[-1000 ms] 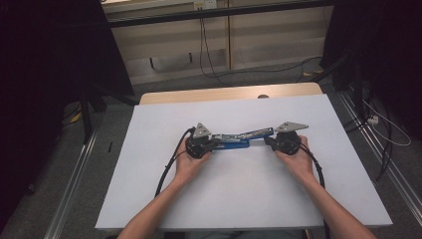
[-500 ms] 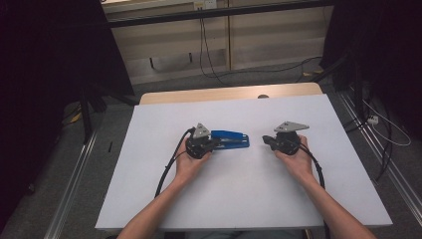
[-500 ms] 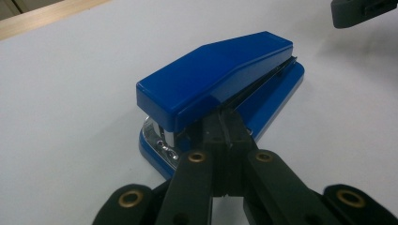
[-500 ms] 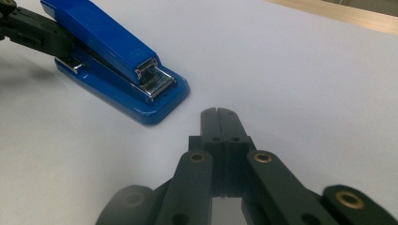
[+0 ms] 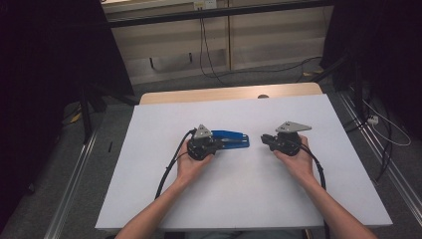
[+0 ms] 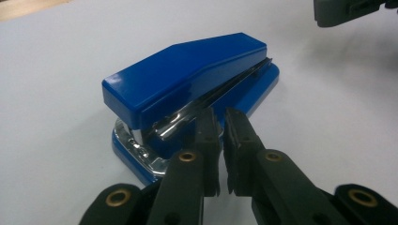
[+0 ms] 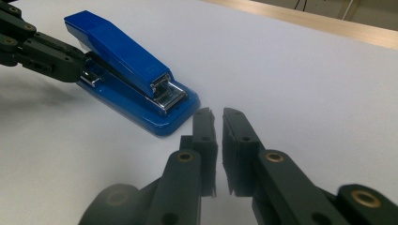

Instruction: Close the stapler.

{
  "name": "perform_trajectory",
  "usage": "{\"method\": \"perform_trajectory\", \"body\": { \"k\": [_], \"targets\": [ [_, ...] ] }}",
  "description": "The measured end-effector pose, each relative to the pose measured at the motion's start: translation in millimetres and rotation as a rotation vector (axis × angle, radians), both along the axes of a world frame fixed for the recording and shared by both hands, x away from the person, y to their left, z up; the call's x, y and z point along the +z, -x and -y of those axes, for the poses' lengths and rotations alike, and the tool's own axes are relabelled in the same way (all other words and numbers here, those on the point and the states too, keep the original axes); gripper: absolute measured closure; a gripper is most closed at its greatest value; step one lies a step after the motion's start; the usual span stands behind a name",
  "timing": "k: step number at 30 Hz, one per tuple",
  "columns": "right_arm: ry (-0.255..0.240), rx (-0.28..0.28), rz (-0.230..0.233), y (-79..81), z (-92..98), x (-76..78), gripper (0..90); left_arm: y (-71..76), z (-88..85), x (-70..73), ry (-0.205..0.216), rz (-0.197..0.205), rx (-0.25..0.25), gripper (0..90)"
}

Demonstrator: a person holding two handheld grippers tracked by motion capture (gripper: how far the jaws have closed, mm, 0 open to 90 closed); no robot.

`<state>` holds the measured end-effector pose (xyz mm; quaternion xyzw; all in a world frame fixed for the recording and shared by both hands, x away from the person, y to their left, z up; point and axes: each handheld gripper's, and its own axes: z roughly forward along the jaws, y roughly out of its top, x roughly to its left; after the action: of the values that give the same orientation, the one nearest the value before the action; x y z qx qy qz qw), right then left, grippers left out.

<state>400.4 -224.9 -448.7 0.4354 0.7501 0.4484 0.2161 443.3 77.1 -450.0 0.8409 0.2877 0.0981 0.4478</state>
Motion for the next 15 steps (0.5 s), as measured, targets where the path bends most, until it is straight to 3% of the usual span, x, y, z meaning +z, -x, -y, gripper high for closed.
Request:
{"method": "perform_trajectory", "body": {
  "k": [7, 9, 15],
  "targets": [
    [-0.015, -0.003, 0.006, 5.2, 0.6, -0.3, 75.2, 4.8, -2.8, 1.1, 0.006, 0.006, 0.005, 78.9],
    [-0.001, -0.011, 0.018, 6.7, 0.7, 0.3, 73.3, 5.1, -5.1, 2.4, 0.012, 0.002, 0.001, 75.8],
    [-0.040, -0.030, 0.005, 9.6, 1.3, -2.8, 48.2, 9.5, -10.9, 3.1, 0.020, -0.001, 0.015, 64.3]
  ]
}}
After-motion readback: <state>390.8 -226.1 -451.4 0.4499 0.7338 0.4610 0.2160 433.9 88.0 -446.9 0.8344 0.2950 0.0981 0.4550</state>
